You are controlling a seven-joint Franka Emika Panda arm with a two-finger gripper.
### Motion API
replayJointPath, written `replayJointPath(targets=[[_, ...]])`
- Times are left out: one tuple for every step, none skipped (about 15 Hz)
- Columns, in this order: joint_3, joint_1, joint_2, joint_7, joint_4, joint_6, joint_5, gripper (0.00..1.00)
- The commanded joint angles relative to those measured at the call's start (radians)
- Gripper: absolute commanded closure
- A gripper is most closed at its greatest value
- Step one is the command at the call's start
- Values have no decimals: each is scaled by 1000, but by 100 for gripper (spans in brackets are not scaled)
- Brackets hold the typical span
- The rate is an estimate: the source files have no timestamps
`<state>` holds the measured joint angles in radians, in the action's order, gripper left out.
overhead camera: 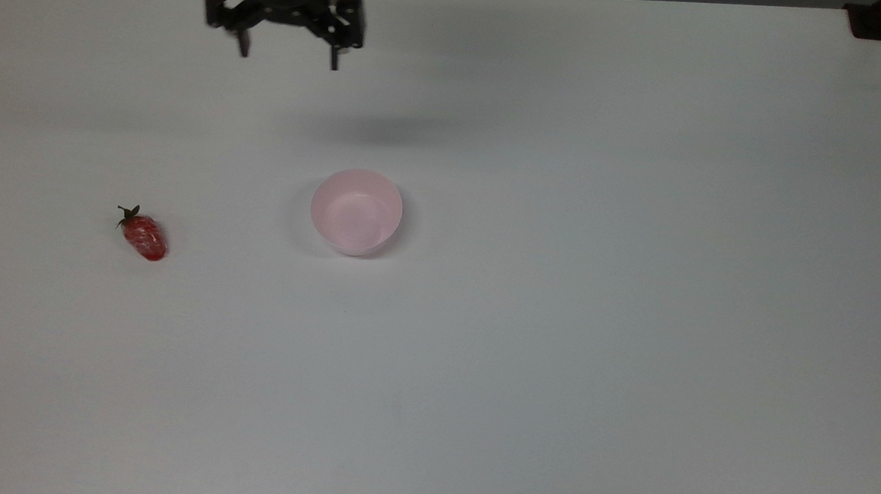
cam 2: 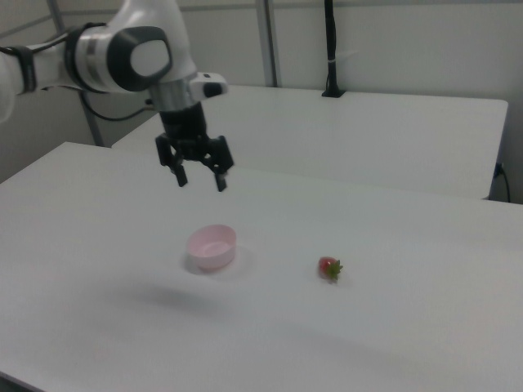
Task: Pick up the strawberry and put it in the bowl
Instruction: 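Move the open gripper over to the red strawberry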
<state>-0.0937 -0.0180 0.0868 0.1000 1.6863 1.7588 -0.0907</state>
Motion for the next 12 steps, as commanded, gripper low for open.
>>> replayJointPath(targets=[[-122, -16, 137, 259, -82, 85, 55, 0], [-157, -10, 189, 292, -100, 153, 86, 0], [-176, -8, 224, 311, -106, 197, 89, 0], [-185, -1, 260, 332, -109, 230, 91, 0], [-187, 12, 298, 339, -111, 264, 86, 0], [-189, 26, 338, 340, -126, 298, 86, 3], [-189, 39, 375, 340, -144, 330, 86, 4], [-189, 49, 404, 342, -155, 355, 85, 6], [-189, 58, 425, 351, -157, 381, 83, 8], [-190, 67, 444, 371, -157, 418, 83, 11], [-189, 73, 465, 389, -157, 462, 83, 13], [-190, 76, 490, 406, -157, 503, 83, 14]])
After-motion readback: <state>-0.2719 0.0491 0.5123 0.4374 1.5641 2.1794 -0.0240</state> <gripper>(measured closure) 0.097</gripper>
